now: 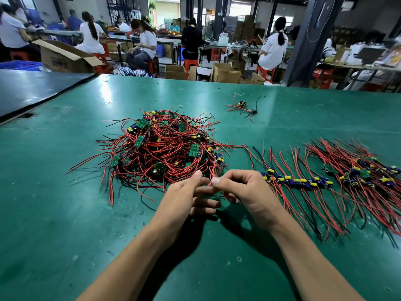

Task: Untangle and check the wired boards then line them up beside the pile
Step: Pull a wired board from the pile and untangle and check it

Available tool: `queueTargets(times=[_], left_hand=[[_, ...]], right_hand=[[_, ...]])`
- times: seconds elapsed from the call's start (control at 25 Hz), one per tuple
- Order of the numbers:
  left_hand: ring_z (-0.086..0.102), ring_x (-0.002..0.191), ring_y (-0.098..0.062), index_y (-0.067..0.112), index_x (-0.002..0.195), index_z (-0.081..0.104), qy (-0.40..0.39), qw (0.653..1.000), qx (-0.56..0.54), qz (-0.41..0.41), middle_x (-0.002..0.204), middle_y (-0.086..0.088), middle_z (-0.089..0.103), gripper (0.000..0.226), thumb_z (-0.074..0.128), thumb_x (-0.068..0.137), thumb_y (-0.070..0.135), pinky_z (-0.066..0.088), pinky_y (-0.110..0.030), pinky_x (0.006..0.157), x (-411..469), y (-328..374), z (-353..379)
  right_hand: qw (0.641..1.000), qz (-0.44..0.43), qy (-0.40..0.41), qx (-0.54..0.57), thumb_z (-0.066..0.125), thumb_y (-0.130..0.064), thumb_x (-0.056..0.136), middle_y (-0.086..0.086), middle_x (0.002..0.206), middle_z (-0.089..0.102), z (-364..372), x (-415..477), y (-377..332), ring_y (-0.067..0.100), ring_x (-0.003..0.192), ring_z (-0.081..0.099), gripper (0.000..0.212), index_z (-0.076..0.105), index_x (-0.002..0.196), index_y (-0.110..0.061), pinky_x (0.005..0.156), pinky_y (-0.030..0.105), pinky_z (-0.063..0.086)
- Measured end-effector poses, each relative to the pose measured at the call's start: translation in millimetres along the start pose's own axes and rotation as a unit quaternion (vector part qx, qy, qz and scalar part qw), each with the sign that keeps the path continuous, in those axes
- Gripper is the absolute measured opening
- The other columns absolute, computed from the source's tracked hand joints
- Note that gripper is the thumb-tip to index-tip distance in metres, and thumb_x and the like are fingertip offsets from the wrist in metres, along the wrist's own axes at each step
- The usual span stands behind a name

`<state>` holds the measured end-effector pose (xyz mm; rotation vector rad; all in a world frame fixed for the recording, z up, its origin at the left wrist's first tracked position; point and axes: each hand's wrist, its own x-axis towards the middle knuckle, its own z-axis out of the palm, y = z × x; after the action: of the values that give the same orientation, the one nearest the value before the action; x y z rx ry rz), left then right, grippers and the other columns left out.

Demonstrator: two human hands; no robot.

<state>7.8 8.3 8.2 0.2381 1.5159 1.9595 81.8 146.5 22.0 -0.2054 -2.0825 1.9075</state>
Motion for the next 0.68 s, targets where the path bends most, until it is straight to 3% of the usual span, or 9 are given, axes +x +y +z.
queueTargets(times=[0.12, 0.24, 0.32, 0.44, 0.52, 0.6, 0.68], left_hand=[[0.068, 0.065, -0.021, 0.004, 0.098, 0.069, -0.012, 1.000, -0.002, 0.011, 0.089, -0.015, 0.073, 0.019, 0.062, 0.094, 0.022, 0.060, -0.030, 0.060, 1, 0, -4], [0.069, 0.065, -0.018, 0.004, 0.106, 0.067, -0.004, 1.000, 0.017, 0.024, 0.089, -0.013, 0.075, 0.017, 0.065, 0.089, 0.005, 0.059, -0.027, 0.057, -1, 0, -6], [0.069, 0.064, -0.021, 0.002, 0.107, 0.065, 0.010, 0.999, 0.019, 0.030, 0.088, -0.016, 0.075, 0.020, 0.064, 0.087, -0.001, 0.058, -0.027, 0.056, -2, 1, -5], [0.068, 0.064, -0.022, 0.001, 0.106, 0.064, 0.023, 0.999, 0.009, 0.034, 0.087, -0.015, 0.074, 0.019, 0.063, 0.088, -0.004, 0.058, -0.028, 0.060, -5, 2, -2], [0.065, 0.063, -0.021, 0.001, 0.104, 0.064, 0.026, 0.999, 0.022, 0.032, 0.086, -0.016, 0.072, 0.017, 0.061, 0.088, -0.006, 0.056, -0.026, 0.057, -6, 3, -2], [0.062, 0.060, -0.020, -0.001, 0.103, 0.065, 0.023, 0.999, 0.034, 0.033, 0.084, -0.017, 0.071, 0.017, 0.060, 0.088, -0.007, 0.053, -0.024, 0.052, -7, 3, -1], [0.061, 0.060, -0.020, -0.002, 0.102, 0.065, 0.028, 0.998, 0.041, 0.034, 0.083, -0.016, 0.070, 0.016, 0.058, 0.089, -0.008, 0.053, -0.024, 0.052, -8, 3, -2]], right_hand=[[0.993, 0.057, -0.105, -0.003, 0.078, -0.026, 0.080, -0.005, 0.054, 0.053, -1, -2, 0, 0.006, 0.049, 0.040, 0.024, 0.067, 0.060, -0.019, 0.048, 0.017, 0.030], [0.982, 0.107, -0.154, -0.030, 0.076, -0.035, 0.081, -0.001, 0.059, 0.057, -3, -4, -1, 0.005, 0.045, 0.038, 0.027, 0.067, 0.064, -0.018, 0.044, 0.017, 0.026], [0.983, 0.124, -0.112, -0.078, 0.073, -0.049, 0.087, 0.003, 0.061, 0.062, -5, -4, -2, 0.008, 0.042, 0.038, 0.039, 0.068, 0.066, -0.016, 0.041, 0.019, 0.026], [0.970, 0.104, 0.074, -0.206, 0.064, -0.052, 0.093, 0.004, 0.051, 0.062, -7, 3, 7, 0.011, 0.037, 0.043, 0.048, 0.063, 0.061, -0.015, 0.043, 0.020, 0.031], [0.974, 0.092, 0.155, -0.135, 0.068, -0.040, 0.093, 0.000, 0.055, 0.062, -7, 7, 14, 0.010, 0.037, 0.046, 0.029, 0.066, 0.080, -0.015, 0.044, 0.021, 0.035], [0.985, 0.104, 0.133, 0.028, 0.070, -0.024, 0.093, 0.001, 0.075, 0.068, -4, 9, 17, 0.011, 0.042, 0.051, 0.014, 0.067, 0.106, -0.018, 0.044, 0.022, 0.039], [0.985, 0.119, 0.088, 0.094, 0.067, -0.016, 0.095, -0.003, 0.071, 0.069, -2, 10, 20, 0.011, 0.044, 0.052, 0.020, 0.069, 0.115, -0.020, 0.044, 0.022, 0.040]])
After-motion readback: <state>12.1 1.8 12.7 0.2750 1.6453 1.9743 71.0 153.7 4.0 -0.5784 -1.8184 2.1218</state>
